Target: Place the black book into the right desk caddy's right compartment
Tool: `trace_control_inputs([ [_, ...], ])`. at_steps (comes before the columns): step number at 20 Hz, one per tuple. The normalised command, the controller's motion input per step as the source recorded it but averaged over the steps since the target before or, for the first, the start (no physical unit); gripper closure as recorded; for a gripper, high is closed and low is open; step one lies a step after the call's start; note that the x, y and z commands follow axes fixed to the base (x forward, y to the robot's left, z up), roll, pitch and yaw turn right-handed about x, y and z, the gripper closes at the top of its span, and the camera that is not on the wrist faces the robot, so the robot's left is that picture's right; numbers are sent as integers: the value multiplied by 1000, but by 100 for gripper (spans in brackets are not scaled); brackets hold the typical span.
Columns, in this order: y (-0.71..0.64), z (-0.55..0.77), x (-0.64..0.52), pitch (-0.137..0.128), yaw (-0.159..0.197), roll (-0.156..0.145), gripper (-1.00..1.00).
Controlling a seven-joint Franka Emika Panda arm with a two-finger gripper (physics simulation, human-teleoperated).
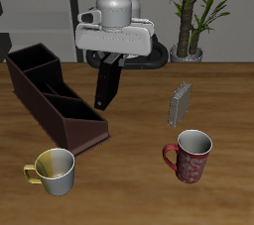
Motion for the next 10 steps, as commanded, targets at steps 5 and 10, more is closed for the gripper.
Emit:
trace_control_inputs([
  [5, -116, 255, -342, -41, 42, 24, 100],
  [10, -339, 279, -333, -17, -6, -17, 100],
])
